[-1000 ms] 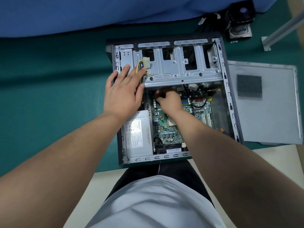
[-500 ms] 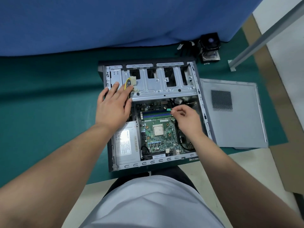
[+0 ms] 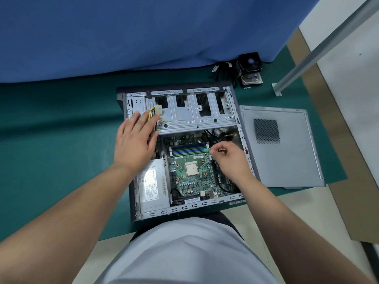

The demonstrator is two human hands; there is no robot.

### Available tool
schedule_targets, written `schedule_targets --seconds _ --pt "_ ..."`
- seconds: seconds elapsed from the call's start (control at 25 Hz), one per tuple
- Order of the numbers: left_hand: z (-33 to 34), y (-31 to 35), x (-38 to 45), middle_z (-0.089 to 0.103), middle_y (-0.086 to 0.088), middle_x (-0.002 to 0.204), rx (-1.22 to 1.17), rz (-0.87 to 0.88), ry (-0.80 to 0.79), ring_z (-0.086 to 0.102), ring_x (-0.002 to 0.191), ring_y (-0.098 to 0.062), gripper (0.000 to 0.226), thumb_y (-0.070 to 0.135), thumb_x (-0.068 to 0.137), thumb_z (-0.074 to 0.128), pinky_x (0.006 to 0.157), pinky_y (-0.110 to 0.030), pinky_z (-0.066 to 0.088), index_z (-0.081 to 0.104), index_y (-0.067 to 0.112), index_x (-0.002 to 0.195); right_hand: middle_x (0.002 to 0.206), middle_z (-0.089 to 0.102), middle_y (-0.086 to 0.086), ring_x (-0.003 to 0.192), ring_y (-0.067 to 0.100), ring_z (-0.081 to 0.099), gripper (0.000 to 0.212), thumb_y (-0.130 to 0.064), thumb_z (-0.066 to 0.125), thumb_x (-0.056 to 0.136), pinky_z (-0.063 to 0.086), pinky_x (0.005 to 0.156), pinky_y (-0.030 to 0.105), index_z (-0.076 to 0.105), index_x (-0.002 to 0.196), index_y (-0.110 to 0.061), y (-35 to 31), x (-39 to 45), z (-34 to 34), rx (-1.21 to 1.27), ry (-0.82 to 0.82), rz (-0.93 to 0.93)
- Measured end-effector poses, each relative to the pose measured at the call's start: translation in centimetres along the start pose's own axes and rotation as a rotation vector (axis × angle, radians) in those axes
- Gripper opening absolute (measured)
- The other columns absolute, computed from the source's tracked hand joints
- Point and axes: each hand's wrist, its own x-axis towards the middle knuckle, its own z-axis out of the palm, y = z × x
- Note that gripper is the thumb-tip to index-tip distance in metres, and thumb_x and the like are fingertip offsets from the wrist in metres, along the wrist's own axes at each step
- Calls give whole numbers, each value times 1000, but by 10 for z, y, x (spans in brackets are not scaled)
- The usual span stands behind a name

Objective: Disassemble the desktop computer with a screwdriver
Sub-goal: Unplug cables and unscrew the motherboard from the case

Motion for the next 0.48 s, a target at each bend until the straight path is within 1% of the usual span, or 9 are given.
schedule_targets --seconds 0.08,0.12,0.16,0.2,0.24,0.28,0.32,0.4,0.48 --pt "-2 2 -6 41 -5 156 21 -20 62 29 147 -34 47 38 106 48 119 -50 22 40 33 152 114 54 -10 85 -12 54 10 -21 74 93 34 72 -5 72 87 -29 1 -5 6 -23 27 -19" --pt "-4 6 -8 41 -8 151 29 -7 97 32 143 -37 46 37 105 51 116 -52 24 44 30 149 115 51 -11 89 -13 53 9 -21 75 92 32 74 -7 73 88 -29 1 -6 8 -1 46 -8" --pt "-5 13 -10 43 -10 145 13 44 115 35 138 -37 44 35 103 53 114 -54 26 47 27 146 113 52 -12 88 -13 55 8 -22 76 92 33 73 -6 74 88 -29 1 -7 9 32 56 12" --pt "-6 23 -12 48 -8 140 -19 139 100 40 134 -35 42 34 102 54 112 -54 31 50 25 142 109 57 -14 84 -10 59 7 -24 76 91 37 72 -3 75 88 -30 2 -7 11 69 53 35" --pt "-5 35 -13 54 -5 136 -52 251 49 47 130 -30 40 34 101 54 109 -54 38 52 23 139 102 64 -17 80 -7 62 7 -25 77 91 40 70 0 75 88 -31 2 -8 12 105 37 52" --pt "-3 50 -15 59 -1 134 -79 333 -41 52 127 -26 39 34 101 54 105 -52 44 54 23 139 91 69 -18 77 -6 63 8 -25 77 91 41 67 2 76 87 -32 1 -9 14 131 20 58" --pt "1 65 -17 62 2 135 -95 361 -154 55 127 -22 41 35 102 53 104 -48 47 54 24 141 83 70 -22 73 -8 62 10 -25 77 91 42 63 4 76 85 -33 0 -10 16 147 11 57" --pt "10 87 -18 61 7 138 -88 301 -322 56 128 -19 42 38 104 50 103 -41 46 51 28 144 72 68 -26 64 -8 58 12 -24 77 90 41 58 6 75 82 -34 -3 -12 21 174 10 65" --pt "20 93 -18 65 9 131 -35 244 -348 59 121 -17 35 41 105 46 96 -37 44 55 30 138 68 69 -22 58 -5 55 12 -26 77 89 41 55 11 76 82 -34 -4 -13 25 207 -4 96"
